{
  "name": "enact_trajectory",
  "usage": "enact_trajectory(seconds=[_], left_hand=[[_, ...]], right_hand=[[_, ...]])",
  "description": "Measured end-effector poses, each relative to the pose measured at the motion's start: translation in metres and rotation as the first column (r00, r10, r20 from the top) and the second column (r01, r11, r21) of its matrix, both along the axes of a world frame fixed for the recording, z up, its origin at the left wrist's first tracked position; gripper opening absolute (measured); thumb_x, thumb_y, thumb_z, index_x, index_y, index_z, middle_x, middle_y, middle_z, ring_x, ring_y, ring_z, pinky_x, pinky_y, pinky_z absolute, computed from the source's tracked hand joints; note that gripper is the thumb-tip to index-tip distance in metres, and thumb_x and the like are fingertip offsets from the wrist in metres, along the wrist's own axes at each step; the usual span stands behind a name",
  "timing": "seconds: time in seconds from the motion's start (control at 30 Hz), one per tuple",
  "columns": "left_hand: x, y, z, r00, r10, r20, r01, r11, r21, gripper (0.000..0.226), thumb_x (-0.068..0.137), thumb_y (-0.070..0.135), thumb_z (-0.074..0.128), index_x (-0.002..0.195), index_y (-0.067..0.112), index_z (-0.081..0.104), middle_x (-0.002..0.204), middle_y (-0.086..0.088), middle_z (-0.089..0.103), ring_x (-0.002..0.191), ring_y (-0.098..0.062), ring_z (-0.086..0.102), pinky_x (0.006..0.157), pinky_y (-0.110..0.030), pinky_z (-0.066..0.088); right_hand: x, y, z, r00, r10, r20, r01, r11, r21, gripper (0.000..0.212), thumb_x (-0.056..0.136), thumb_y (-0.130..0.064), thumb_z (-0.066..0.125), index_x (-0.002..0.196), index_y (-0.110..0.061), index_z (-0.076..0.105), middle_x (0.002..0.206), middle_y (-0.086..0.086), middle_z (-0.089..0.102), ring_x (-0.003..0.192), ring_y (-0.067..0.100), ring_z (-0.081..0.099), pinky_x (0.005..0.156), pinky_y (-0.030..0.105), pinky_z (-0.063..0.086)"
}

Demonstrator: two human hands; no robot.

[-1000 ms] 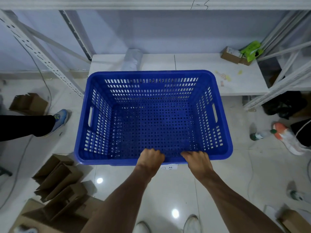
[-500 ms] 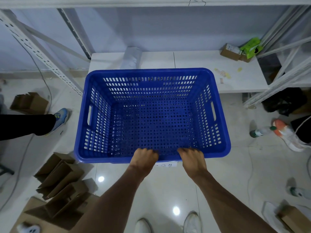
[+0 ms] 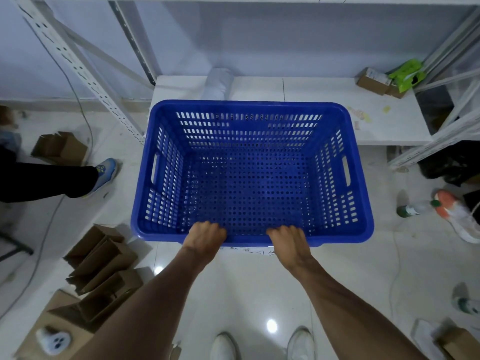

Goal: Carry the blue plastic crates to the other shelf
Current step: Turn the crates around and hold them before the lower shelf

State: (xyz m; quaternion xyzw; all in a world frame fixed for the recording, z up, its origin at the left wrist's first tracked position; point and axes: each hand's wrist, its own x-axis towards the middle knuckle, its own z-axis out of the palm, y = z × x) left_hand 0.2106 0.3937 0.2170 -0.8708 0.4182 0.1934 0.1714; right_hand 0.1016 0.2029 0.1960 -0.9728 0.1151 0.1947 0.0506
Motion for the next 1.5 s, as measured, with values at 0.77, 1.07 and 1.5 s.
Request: enact_trajectory(seconds=[0.77, 1.07, 1.5], left_hand=[[-0.009, 0.001, 0.005, 1.000, -0.004, -0.026, 0.003, 0.999, -0.035, 0.022, 0.093, 0.005, 0.052, 0.101, 0.016, 0.068, 0.095, -0.001, 0.072, 0.086, -0.023, 0.068, 0.069, -0.034, 0.050], [-0.011, -0.007, 0.007, 0.999, -0.011, -0.039, 0.010, 1.000, -0.023, 0.019, 0.092, 0.005, 0.056, 0.100, 0.016, 0.070, 0.093, -0.001, 0.072, 0.084, -0.022, 0.068, 0.070, -0.034, 0.051], [-0.011, 0.001, -0.002, 0.991, 0.108, -0.081, -0.112, 0.993, -0.038, 0.024, 0.091, 0.008, 0.059, 0.109, 0.021, 0.066, 0.102, 0.000, 0.071, 0.093, -0.022, 0.068, 0.077, -0.036, 0.053]], right_hand=[[-0.008, 0.002, 0.001, 0.993, 0.011, 0.117, -0.007, 0.999, -0.036, 0.042, 0.038, 0.023, 0.072, 0.051, -0.011, 0.052, 0.038, -0.001, 0.033, 0.034, 0.017, 0.027, 0.042, 0.024, 0.028], [-0.008, -0.005, 0.000, 0.999, 0.026, 0.023, -0.023, 0.993, -0.117, 0.039, 0.041, 0.020, 0.076, 0.054, -0.012, 0.058, 0.038, 0.002, 0.050, 0.032, 0.022, 0.048, 0.043, 0.024, 0.029], [0.007, -0.002, 0.032, 0.965, 0.069, -0.253, -0.149, 0.939, -0.311, 0.025, 0.082, 0.001, 0.065, 0.081, -0.024, 0.061, 0.079, -0.005, 0.068, 0.076, 0.016, 0.066, 0.058, 0.028, 0.038]])
